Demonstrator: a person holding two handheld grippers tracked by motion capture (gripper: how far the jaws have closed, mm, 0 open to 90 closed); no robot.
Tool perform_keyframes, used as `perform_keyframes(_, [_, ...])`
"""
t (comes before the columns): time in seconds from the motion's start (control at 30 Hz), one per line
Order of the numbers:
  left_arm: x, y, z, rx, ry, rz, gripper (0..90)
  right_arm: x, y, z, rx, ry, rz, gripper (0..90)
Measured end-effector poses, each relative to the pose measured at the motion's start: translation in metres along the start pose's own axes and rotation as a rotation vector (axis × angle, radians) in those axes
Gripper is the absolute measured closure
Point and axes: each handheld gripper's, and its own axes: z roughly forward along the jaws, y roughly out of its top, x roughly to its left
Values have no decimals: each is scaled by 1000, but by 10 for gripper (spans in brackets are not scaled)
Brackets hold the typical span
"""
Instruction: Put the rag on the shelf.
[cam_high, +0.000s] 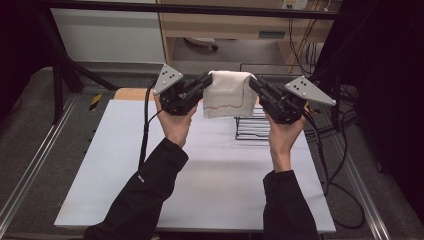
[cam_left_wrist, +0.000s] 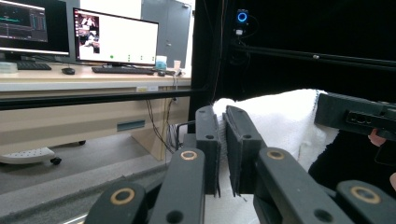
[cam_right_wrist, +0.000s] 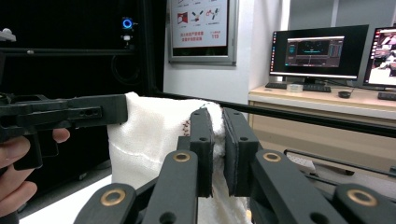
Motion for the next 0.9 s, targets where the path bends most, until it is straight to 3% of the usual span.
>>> perform_keyframes(0.9, [-16, 32, 44, -24, -11, 17, 840, -36, 35, -2, -31, -69, -3, 834])
